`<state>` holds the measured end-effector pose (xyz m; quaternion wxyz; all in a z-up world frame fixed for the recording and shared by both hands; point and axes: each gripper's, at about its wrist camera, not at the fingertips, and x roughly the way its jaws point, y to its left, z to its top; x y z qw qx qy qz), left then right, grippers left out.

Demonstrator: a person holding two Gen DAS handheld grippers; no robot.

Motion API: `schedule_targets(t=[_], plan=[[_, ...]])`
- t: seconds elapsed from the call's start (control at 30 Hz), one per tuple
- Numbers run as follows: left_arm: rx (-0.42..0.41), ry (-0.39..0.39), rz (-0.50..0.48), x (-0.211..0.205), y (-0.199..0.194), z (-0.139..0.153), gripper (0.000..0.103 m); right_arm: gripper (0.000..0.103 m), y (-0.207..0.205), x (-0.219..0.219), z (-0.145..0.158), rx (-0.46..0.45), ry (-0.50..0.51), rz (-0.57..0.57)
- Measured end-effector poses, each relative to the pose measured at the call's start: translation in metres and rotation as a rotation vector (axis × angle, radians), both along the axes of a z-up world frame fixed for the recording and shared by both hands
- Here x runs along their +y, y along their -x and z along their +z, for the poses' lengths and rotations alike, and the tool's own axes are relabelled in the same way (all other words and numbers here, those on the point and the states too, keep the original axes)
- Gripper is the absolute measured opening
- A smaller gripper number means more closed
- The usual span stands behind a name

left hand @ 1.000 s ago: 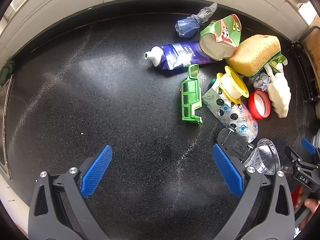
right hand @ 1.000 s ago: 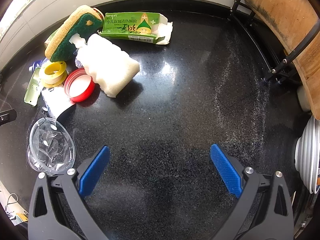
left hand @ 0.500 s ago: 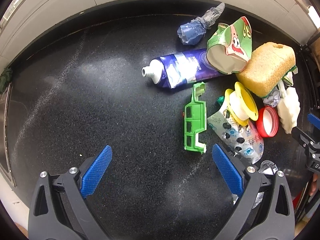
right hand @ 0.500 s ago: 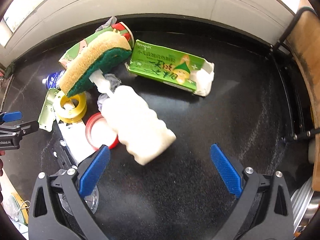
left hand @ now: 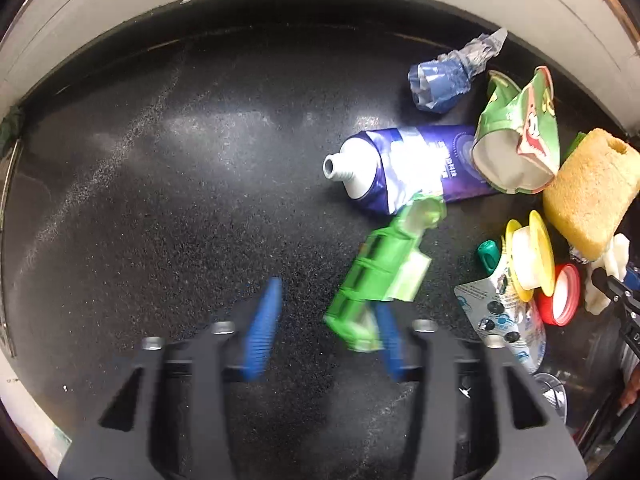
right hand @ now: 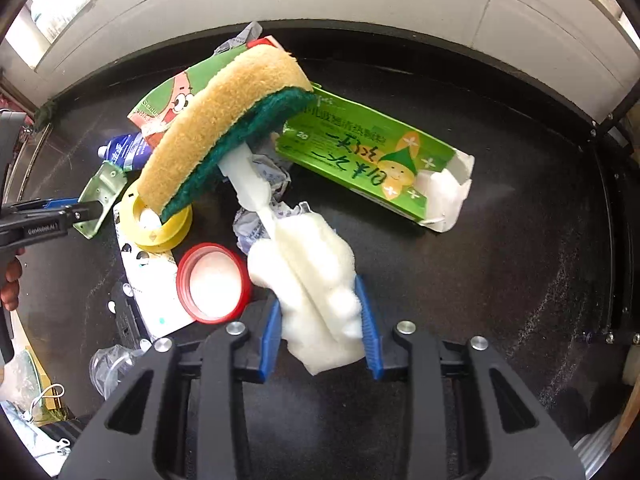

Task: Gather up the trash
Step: 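Grasp the white foam piece with the right tool while the left tool grasps the green toy car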

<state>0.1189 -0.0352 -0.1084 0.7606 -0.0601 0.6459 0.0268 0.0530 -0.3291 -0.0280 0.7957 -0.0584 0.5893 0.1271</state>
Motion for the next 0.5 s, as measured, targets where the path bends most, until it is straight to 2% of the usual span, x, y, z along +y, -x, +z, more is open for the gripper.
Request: schedule_targets(t=[0.07,0.13,0.23,0.33,0.43,0.47,0.5], plan=[[0.003,0.089,0.062,0.014,0.001,-0.001,0.014,0.034,0.004,-0.015,0.005,-0.003,-0.011,-0.020],[-0.007,0.091,0.073,0.020,0.003,0.001,0.014,0.034,0.011,-0.032,0.013,-0.017,-0.014,-0.041],[-0.012,0.141,0.089,0.025,0.014,0.002,0.013,0.034,0.027,-0.059,0.033,-0.072,-0.048,-0.074],[-0.029,0.156,0.088,0.030,0.022,0.005,0.014,0.034,0.035,-0.069,0.061,-0.139,-0.076,-0.084],[-0.054,0.155,0.081,0.036,0.037,0.014,0.013,0.034,0.029,-0.070,0.069,-0.153,-0.065,-0.098],[-0.064,0.151,0.072,0.035,0.041,0.018,0.013,0.034,0.028,-0.071,0.070,-0.146,-0.087,-0.100],[-0.076,0.147,0.065,0.033,0.044,0.024,0.013,0.034,0.026,-0.069,0.072,-0.132,-0.159,-0.110]])
